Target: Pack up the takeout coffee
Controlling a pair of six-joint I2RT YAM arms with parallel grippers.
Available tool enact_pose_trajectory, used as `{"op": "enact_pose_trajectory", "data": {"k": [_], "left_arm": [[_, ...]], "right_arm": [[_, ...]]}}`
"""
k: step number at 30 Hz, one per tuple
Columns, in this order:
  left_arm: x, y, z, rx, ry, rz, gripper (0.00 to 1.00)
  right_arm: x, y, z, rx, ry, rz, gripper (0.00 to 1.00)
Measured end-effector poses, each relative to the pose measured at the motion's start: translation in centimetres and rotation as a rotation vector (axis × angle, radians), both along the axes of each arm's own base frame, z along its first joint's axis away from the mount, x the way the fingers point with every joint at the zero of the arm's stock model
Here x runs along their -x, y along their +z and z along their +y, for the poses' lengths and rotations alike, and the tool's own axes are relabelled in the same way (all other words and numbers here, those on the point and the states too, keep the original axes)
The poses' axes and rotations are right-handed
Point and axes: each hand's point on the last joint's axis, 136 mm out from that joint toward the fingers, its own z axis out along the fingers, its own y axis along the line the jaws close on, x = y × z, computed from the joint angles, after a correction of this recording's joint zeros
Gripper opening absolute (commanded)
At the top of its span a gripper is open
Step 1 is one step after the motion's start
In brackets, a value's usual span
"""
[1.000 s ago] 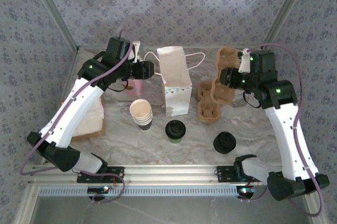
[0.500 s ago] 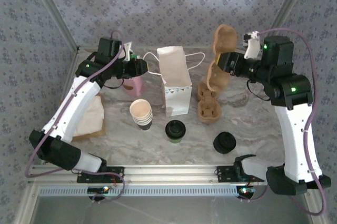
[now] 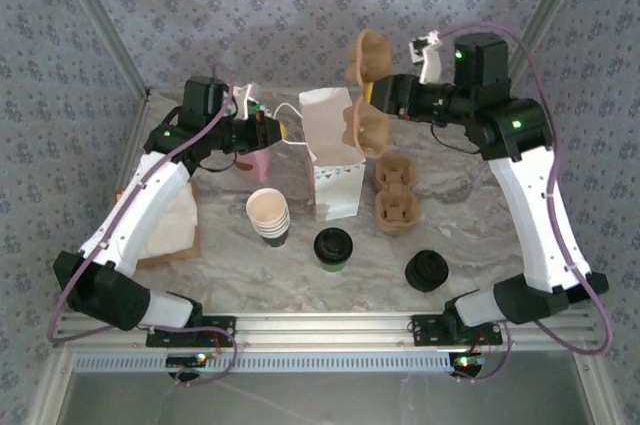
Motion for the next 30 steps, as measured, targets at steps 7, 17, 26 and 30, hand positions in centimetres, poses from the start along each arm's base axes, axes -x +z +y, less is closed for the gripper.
{"op": "enact_pose_trajectory", "data": {"k": [7, 17, 26, 30], "left_arm": [[0.2, -0.8, -0.2, 0.006, -0.015, 0.017, 0.01], [0.3, -0.9, -0.2, 0.006, -0.018, 0.02, 0.01], [0.3, -0.9, -0.2, 0.005, -0.019, 0.018, 0.0], [0.3, -0.9, -0.2, 0.005, -0.019, 0.018, 0.0]], "right_arm": [[-2.4, -2.3, 3.2, 0.004, 0.066, 0.082, 0.41], [-5.2, -5.6, 4.9, 0.021, 0.081, 0.169, 0.41], [-6.6, -8.4, 5.6, 0.046, 0.09, 0.239, 0.4], [-7.1, -9.8, 6.0, 0.066, 0.098, 0.269, 0.4]]}}
